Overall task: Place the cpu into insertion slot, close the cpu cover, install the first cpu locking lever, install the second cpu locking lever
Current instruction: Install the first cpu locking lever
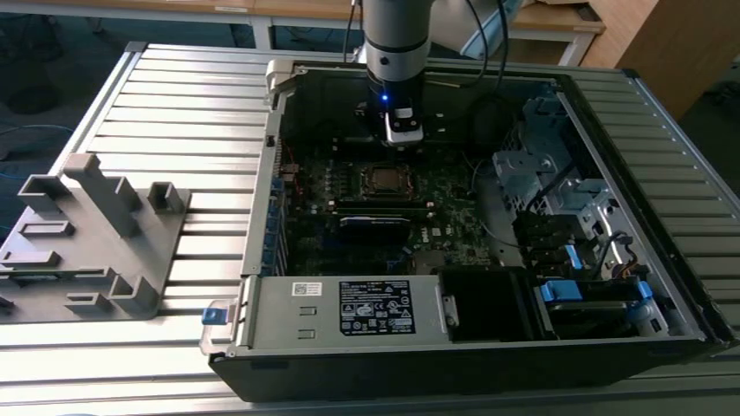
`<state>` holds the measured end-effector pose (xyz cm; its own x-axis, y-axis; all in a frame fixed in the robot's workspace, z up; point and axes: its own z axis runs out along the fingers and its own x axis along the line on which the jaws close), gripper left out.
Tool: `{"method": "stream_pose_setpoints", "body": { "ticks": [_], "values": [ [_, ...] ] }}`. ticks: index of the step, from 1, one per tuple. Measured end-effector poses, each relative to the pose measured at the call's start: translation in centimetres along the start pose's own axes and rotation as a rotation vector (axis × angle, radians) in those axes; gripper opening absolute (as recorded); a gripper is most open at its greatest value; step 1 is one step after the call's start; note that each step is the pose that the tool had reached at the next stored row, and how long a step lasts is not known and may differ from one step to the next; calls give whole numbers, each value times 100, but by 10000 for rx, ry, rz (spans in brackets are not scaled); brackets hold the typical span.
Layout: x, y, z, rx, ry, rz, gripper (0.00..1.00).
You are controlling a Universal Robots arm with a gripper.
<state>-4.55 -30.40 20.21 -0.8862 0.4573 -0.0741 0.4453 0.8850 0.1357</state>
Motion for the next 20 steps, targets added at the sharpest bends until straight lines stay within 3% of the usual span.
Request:
{"method": "stream_pose_setpoints", "body": {
  "ticks": [6, 9, 16, 20],
  "values": [
    [1, -1, 6, -5, -16, -1, 11],
    [2, -4, 26, 49, -42, -9, 11],
    [9, -9, 83, 377, -207, -57, 11],
    [9, -8, 86, 385, -215, -59, 11]
  ]
}}
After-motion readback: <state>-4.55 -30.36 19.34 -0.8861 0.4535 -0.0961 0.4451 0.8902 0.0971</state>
